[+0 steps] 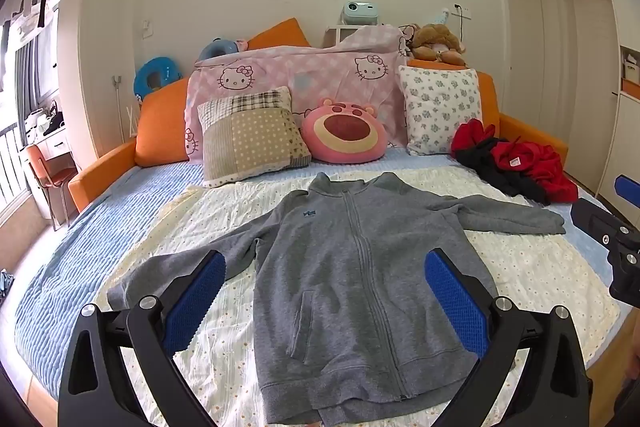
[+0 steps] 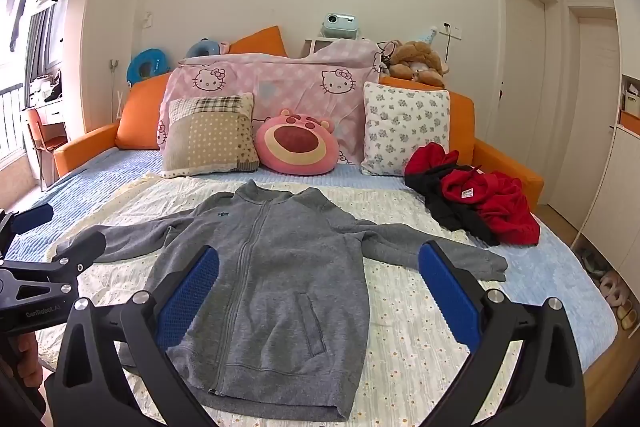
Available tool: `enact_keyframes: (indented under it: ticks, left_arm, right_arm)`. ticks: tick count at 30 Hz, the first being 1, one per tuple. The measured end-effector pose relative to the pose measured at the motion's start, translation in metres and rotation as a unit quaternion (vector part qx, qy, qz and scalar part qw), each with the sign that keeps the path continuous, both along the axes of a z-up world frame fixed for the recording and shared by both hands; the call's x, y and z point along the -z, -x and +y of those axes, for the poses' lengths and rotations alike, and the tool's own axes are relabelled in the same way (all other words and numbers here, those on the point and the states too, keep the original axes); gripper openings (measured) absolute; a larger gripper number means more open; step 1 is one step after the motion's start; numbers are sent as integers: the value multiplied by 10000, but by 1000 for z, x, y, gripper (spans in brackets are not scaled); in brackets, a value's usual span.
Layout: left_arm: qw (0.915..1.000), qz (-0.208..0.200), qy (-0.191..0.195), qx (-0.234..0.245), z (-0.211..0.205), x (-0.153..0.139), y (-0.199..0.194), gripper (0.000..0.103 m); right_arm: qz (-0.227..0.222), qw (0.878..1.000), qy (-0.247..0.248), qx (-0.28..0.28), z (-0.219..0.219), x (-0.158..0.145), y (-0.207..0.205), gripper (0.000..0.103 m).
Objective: Fold large clothes
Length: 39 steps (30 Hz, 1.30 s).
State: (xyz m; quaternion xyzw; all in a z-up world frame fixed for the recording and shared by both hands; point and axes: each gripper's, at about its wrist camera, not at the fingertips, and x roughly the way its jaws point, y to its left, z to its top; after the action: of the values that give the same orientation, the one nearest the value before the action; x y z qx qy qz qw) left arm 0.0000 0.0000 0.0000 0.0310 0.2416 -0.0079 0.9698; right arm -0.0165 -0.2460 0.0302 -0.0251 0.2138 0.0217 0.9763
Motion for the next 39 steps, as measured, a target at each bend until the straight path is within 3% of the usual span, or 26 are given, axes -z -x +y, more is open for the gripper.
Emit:
enact_keyframes:
  ticks: [39]
  left_arm:
    - [10000,8,-3,-5,0,0,-1,101]
  right_arm:
    - [11,10000,-8,0,0,-3,-2,99]
